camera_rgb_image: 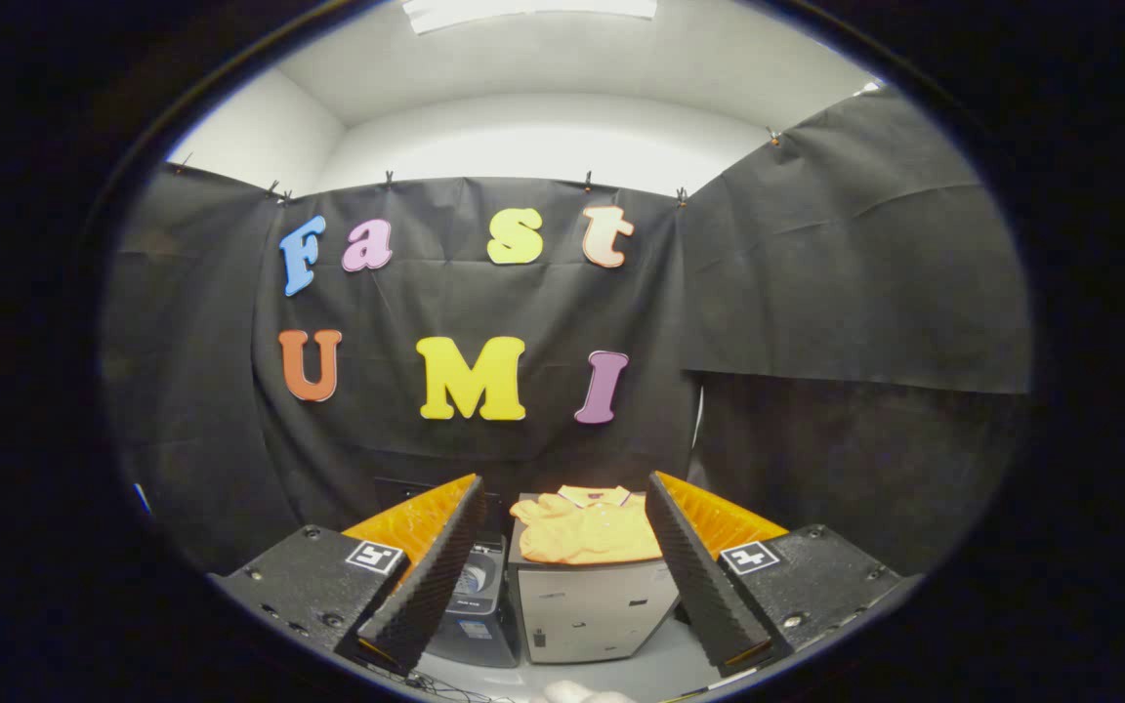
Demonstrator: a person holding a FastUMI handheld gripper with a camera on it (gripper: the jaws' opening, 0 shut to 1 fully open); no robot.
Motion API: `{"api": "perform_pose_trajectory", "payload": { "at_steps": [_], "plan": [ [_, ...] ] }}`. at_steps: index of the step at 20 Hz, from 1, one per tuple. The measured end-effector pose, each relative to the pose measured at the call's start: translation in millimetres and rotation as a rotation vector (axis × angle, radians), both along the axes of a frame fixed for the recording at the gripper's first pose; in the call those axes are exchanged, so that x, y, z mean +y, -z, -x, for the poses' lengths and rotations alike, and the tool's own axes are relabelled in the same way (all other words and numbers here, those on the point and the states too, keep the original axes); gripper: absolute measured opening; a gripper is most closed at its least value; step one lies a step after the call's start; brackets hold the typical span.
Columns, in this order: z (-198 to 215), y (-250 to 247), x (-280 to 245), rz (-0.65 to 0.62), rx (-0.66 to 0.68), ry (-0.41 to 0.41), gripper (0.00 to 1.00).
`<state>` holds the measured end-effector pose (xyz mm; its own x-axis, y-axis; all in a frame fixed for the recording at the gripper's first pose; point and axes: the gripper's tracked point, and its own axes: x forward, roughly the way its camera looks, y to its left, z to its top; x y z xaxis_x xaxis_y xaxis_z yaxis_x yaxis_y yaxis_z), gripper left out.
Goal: Put the clothes into the washing machine and then close the washing machine lid.
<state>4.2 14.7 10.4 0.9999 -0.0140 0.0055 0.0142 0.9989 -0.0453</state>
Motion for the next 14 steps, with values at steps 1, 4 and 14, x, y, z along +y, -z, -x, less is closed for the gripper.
{"api": "perform_pose_trajectory", "payload": {
  "at_steps": [1, 4, 14],
  "plan": [
    [-4.8, -0.5, 1.7, 0.001, 0.001, -0.005, 1.00],
    [-25.7, -5.8, 3.6, 0.002, -0.003, -0.018, 1.00],
    [-153.1, -12.9, -30.2, 0.006, 0.011, -0.018, 1.00]
  ]
}}
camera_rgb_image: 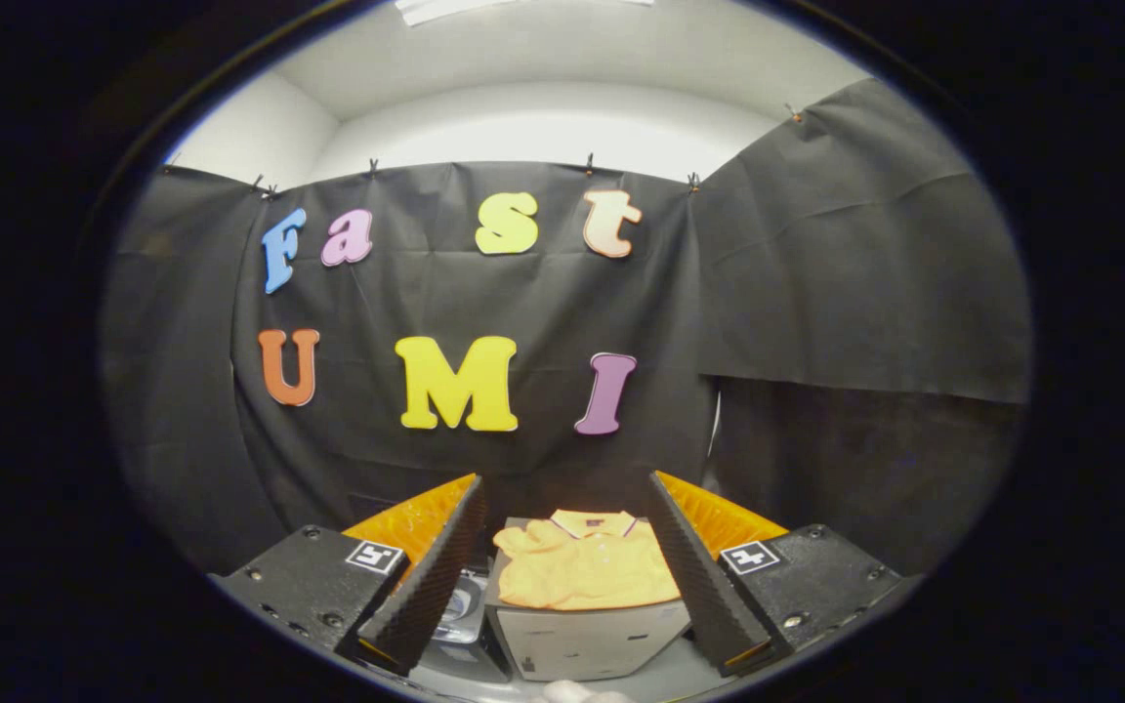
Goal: Put the clothes into the washing machine and then close the washing machine lid.
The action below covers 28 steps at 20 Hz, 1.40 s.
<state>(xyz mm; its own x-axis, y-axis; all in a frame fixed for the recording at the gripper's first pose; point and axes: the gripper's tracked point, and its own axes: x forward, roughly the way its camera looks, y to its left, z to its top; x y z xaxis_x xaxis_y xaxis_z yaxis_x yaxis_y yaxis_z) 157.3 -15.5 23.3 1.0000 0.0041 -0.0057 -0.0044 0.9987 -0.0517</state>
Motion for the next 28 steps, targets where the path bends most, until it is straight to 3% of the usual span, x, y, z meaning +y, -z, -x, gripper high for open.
{"api": "perform_pose_trajectory", "payload": {
  "at_steps": [7, 15, 23, 28],
  "plan": [
    [-119.8, 28.9, -28.1, -0.012, 0.095, -0.026, 1.00],
    [-241.8, 107.5, -59.0, -0.053, 0.299, -0.019, 1.00],
    [-319.6, 186.4, -86.1, -0.065, 0.465, 0.027, 1.00],
    [-338.8, 220.8, -84.9, -0.057, 0.565, 0.014, 1.00]
  ]
}}
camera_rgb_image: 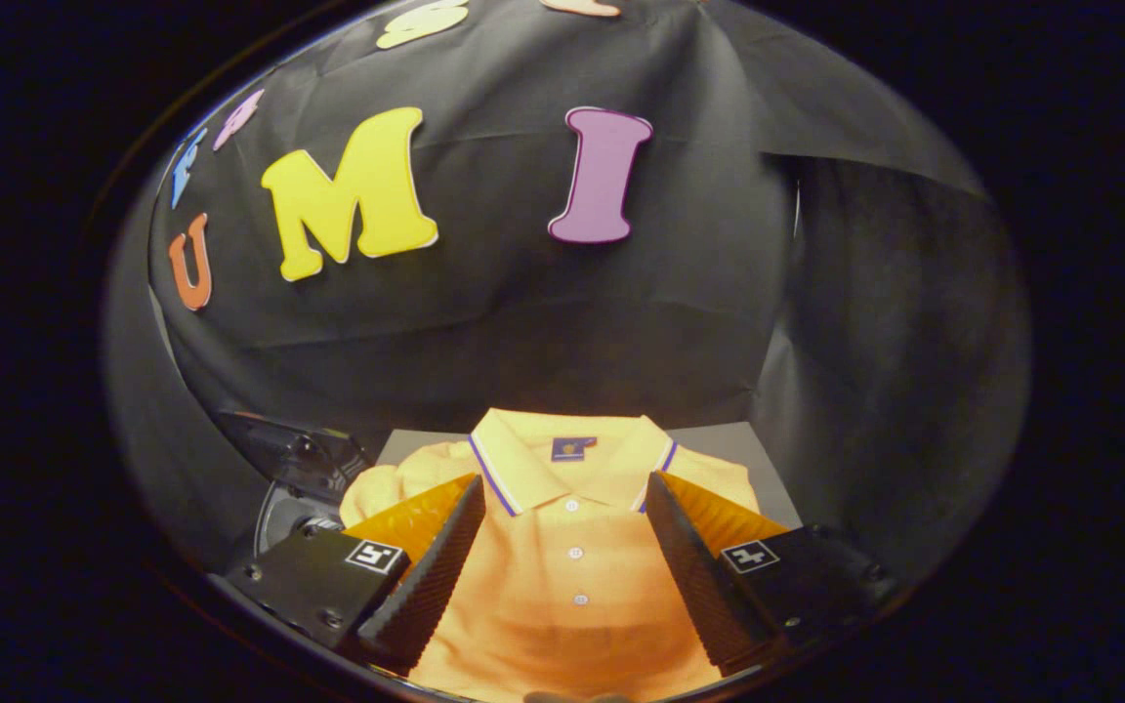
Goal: Put the clothes into the washing machine and then close the washing machine lid.
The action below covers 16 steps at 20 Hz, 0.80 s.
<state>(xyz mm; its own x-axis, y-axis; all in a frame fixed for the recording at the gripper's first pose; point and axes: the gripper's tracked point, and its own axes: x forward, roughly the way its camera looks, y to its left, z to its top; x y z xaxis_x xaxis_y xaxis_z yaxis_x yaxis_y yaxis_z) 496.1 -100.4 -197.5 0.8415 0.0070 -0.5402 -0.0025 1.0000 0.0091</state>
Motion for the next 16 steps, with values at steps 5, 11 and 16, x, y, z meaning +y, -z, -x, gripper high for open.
{"api": "perform_pose_trajectory", "payload": {
  "at_steps": [5, 11, 16],
  "plan": [
    [-11.4, 34.1, 2.0, 0.010, 0.098, -0.010, 1.00],
    [-10.7, 68.8, -7.1, 0.032, 0.195, 0.012, 1.00],
    [-13.6, 72.6, -5.8, 0.049, 0.202, 0.032, 1.00]
  ]
}}
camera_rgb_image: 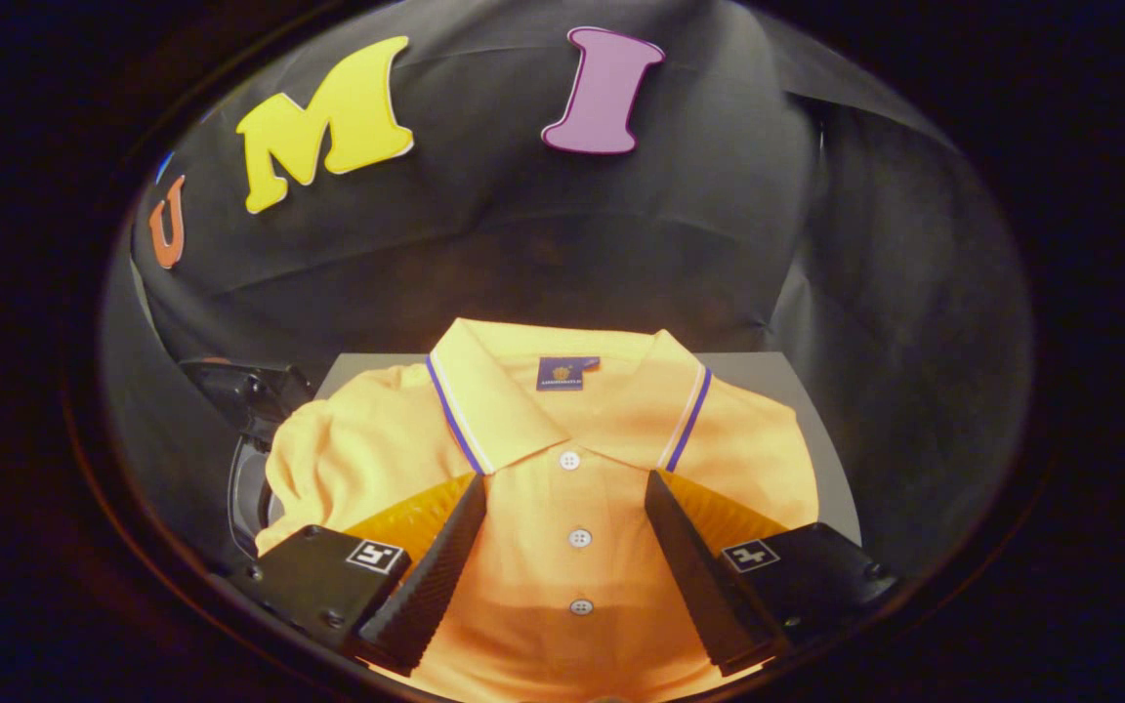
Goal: Put the clothes into the washing machine and then close the washing machine lid.
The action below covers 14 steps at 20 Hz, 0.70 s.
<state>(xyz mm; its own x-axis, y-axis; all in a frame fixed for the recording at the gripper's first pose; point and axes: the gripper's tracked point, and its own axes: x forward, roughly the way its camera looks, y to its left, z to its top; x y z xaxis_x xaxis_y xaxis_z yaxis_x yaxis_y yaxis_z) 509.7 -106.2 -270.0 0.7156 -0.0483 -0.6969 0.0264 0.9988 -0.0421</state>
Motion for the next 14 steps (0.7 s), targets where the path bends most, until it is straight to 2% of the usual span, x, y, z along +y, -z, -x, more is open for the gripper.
{"api": "perform_pose_trajectory", "payload": {
  "at_steps": [5, 7, 8, 12, 13, 14],
  "plan": [
    [0.2, 1.1, -0.5, 0.008, 0.007, -0.008, 1.00],
    [2.8, 1.6, -1.0, 0.018, 0.020, -0.018, 0.89],
    [2.3, 0.5, -2.2, 0.032, 0.023, -0.019, 0.80],
    [7.0, 1.8, -0.2, 0.078, 0.087, -0.017, 0.37],
    [8.8, 0.5, 1.5, 0.085, 0.095, -0.025, 0.32],
    [7.5, 0.9, 1.9, 0.081, 0.098, -0.036, 0.18]
  ]
}}
